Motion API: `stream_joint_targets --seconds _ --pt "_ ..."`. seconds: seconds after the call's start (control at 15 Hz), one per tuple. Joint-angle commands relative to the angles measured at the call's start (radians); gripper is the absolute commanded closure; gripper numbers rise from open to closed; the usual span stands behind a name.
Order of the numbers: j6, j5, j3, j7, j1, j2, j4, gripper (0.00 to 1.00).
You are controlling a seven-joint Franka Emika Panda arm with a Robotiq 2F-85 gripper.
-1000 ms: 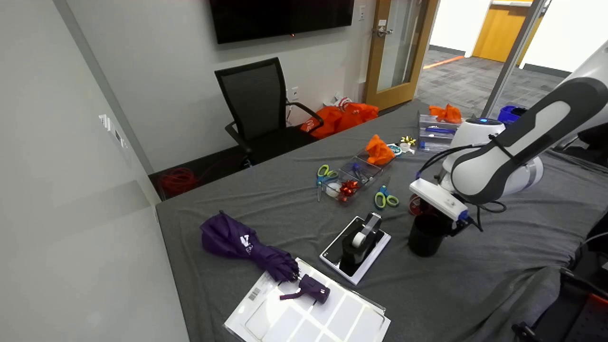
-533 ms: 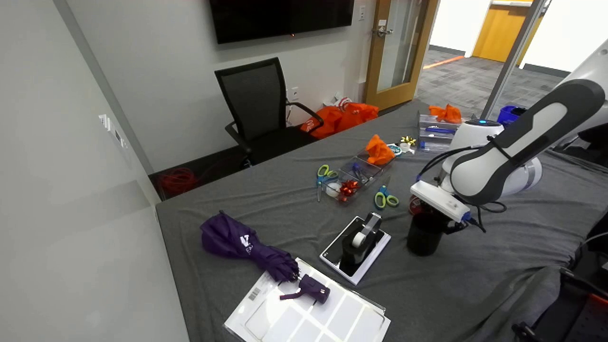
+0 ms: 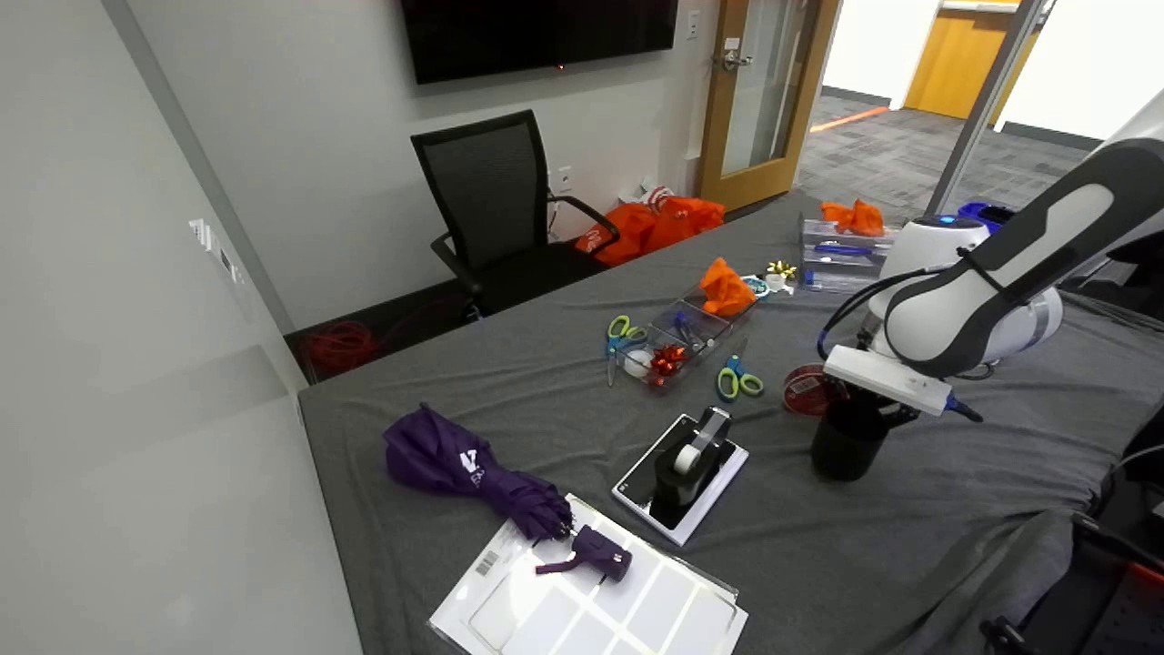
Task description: Move the black cup to the right
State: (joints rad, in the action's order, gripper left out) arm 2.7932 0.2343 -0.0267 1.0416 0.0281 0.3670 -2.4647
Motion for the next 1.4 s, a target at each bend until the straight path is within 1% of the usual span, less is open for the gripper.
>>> stream_joint_targets --seconds 0.0,0.13,0.33,0.53,0.67,0.87,1.07,1.33 --pt "-0.051 -0.007 0.001 -0.263 -0.074 -0.109 -0.059 0.95" --pt "-0.085 -0.002 -0.007 -0.418 -0.108 -0.135 -0.063 0.95" --pt "-0.136 -0.038 -0.057 -0.618 -0.129 -0.161 -0.06 0.95" --pt "-0.165 -0.125 -0.115 -0.779 -0.146 -0.161 -0.053 0.95" --pt "-0.192 -0.2 -0.158 -0.887 -0.171 -0.158 -0.028 0.95" --pt "-0.175 -0.297 -0.193 -1.023 -0.196 -0.142 -0.014 0.95" --pt "-0.149 -0.385 -0.215 -1.151 -0.222 -0.121 0.002 0.95" --pt "-0.096 -0.508 -0.235 -1.286 -0.245 -0.081 0.017 0.95"
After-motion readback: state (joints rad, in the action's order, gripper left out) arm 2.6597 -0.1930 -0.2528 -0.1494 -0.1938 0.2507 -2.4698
